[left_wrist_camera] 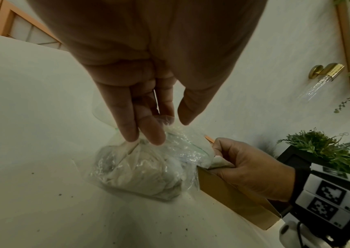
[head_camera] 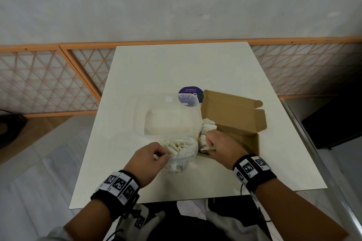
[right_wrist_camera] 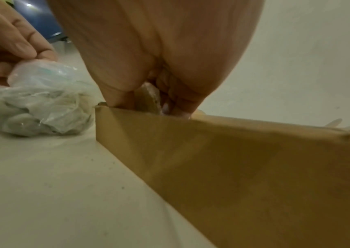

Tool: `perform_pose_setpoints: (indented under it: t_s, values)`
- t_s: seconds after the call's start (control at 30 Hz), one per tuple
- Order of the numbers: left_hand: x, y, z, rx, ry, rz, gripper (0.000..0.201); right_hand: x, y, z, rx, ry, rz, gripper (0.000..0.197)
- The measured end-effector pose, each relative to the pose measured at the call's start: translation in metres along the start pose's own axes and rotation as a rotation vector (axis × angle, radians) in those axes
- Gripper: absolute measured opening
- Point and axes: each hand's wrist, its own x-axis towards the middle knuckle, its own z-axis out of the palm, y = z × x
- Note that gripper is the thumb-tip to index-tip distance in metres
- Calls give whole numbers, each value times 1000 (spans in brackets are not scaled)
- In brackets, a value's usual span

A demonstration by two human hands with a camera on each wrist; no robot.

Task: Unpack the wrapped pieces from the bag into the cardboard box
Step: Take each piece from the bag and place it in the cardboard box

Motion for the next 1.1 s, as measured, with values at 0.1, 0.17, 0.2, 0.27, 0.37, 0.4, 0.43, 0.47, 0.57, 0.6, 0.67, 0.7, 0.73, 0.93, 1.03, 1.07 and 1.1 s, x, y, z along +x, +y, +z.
perform_pose_setpoints:
  t_s: [0.1,0.17,0.2,0.27,0.37,0.4,0.43,0.47,0.57,0.6,0.67,0.7,0.73,0.93,1.03,1.07,1.1]
  values:
    - [0,0,1,-7,1,-9,8,0,0,-1,-6,27,21,28]
    - [-1,0,1,-2,-1,-9,9,1,1,0,80,58,79,38]
    - [-1,0,1,-3,-2,-9,9,1,1,1,147,72,121,42]
    - [0,1,1,-7,-5,-12,9,1,0,0,246,87,187,46]
    - [0,2,0,-5,-3,-12,9,-1,-1,-5,357,93,227,55]
    - [0,3,0,-4,-3,-12,9,-3,-1,-7,387,102,241,57]
    - [0,3,0,-5,-3,-12,9,-6,1,-10,392,107,257,56]
    - [0,2,0,-8,-5,-13,8,-8,3,-11,371,104,277,53]
    - [0,1,1,-11,-10,-16,8,-15,6,-13,269,4,336,48]
    - [0,1,1,-9,-8,-15,7,-16,4,-12,248,-21,338,45]
    - [0,2,1,-8,-7,-15,7,-16,-2,-10,241,-17,316,34]
    - [0,3,1,-8,-6,-15,7,-15,-5,-9,259,-3,306,29]
    - [0,4,1,-6,-6,-14,7,-14,-9,-7,284,7,304,27]
    - [-2,5,-3,11,0,6,7,-24,-21,-11,351,106,301,38]
    - [-4,5,-4,84,-26,84,6,-37,-21,-9,178,107,287,31]
    - [-5,6,-3,124,-39,117,9,-40,-19,-5,95,73,268,28]
    - [-6,6,-2,175,-51,150,14,-43,-17,-1,15,37,239,24]
